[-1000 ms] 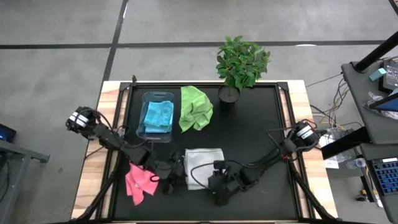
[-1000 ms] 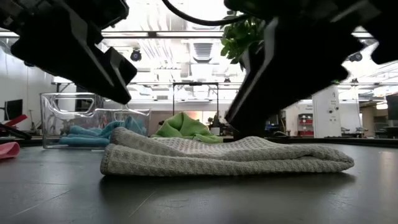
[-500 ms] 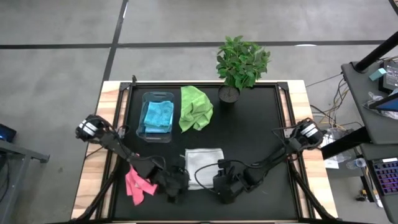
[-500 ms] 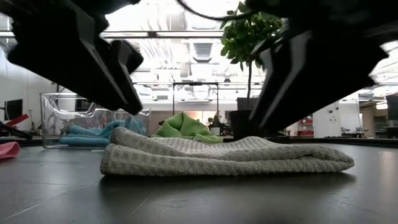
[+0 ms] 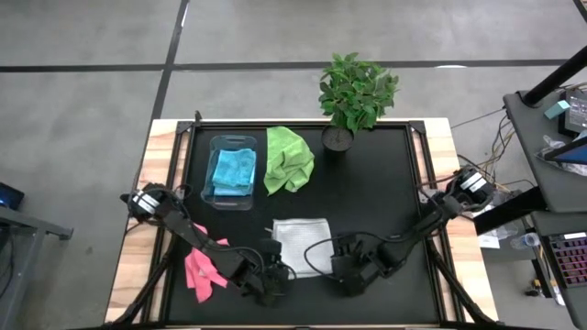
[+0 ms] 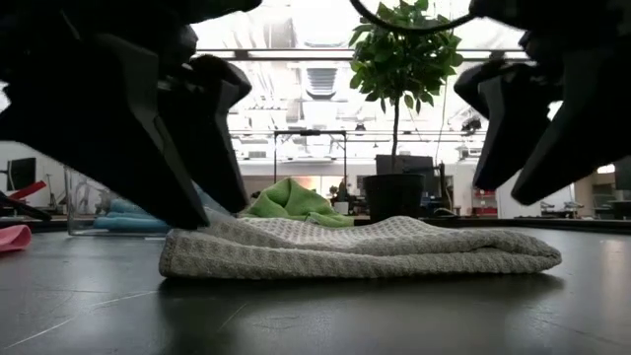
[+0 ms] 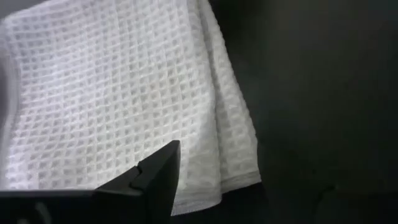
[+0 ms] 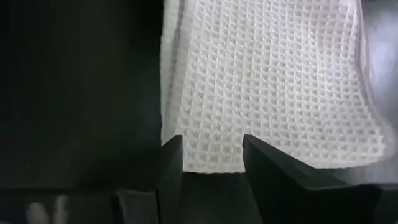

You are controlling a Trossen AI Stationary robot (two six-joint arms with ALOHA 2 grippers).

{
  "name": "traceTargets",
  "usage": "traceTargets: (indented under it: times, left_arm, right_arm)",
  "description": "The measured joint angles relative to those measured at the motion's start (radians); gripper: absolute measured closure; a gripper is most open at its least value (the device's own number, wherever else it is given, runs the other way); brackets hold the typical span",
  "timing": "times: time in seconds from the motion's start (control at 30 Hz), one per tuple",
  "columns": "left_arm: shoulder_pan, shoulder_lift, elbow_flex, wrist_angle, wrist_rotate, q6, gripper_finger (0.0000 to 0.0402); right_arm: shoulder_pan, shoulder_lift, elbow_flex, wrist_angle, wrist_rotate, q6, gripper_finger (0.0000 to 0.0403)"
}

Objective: Fold microfiber towels
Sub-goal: Fold the white microfiber towel

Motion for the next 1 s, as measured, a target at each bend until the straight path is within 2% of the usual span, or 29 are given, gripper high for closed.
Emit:
traceTargets:
  times: [0.17,0.33,0.6,0.83,1.0]
  left_arm:
    - [0.0,-0.013,-0.004,-0.046,-0.002,-0.02,0.0205]
    - [0.0,-0.016,-0.007,-0.105,-0.003,-0.02,0.0225]
    - [0.003,-0.017,-0.01,-0.107,-0.003,0.003,0.0294]
    - [0.008,-0.017,-0.008,-0.099,-0.003,0.047,0.0391]
    - [0.014,-0.056,0.017,-0.096,-0.005,0.093,0.0399]
  right_arm:
    - [0.005,0.004,-0.037,0.071,0.001,0.028,0.0245]
    - [0.004,0.005,-0.061,0.131,0.002,0.034,0.0245]
    - [0.005,0.005,-0.063,0.135,0.003,0.085,0.0245]
    - [0.005,0.005,-0.064,0.156,0.002,0.121,0.0245]
    - [0.005,0.005,-0.064,0.16,0.001,0.121,0.0245]
